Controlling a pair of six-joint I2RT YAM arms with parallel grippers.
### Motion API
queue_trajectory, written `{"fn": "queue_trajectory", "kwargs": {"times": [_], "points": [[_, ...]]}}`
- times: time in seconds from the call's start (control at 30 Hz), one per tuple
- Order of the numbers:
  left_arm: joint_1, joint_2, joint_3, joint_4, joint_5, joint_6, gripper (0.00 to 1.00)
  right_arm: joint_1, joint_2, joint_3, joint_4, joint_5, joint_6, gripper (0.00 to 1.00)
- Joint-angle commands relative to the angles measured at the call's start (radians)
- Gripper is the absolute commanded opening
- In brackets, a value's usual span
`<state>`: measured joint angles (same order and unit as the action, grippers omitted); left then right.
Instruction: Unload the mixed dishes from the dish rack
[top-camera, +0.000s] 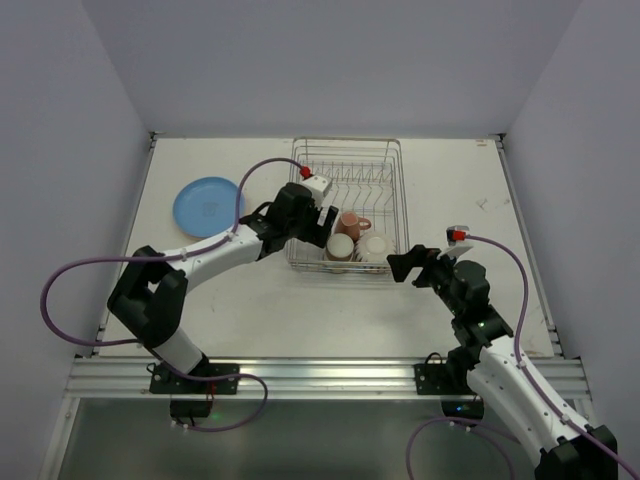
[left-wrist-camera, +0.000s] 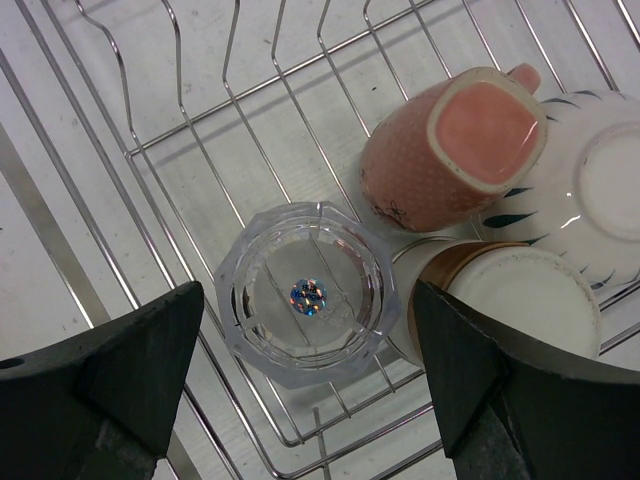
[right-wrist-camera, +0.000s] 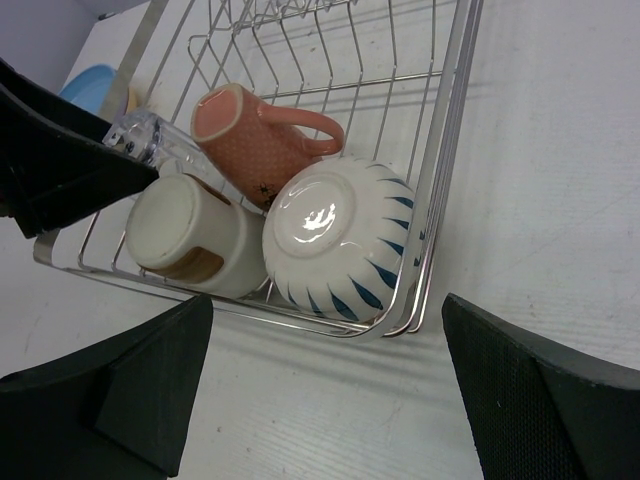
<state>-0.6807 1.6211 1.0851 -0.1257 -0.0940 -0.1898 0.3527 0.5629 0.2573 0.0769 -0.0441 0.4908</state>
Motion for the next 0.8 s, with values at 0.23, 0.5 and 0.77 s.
{"fn": "queue_trajectory", "kwargs": {"times": [0.23, 0.5, 0.77], "points": [[0.0, 0.0, 0.032, 0.026, -0.013, 0.015, 0.66, 0.0, 0.008, 0.023, 0.044, -0.002, 0.005, 0.99], [0.0, -0.01, 0.032, 0.018, -0.059, 0.01, 0.49, 0.0, 0.011, 0.023, 0.044, -0.002, 0.005, 0.99], [0.0, -0.104, 0.053, 0.0, -0.056, -0.02, 0.5, 0.0, 0.014, 0.025, 0.046, -0.002, 0.003, 0.99]]}}
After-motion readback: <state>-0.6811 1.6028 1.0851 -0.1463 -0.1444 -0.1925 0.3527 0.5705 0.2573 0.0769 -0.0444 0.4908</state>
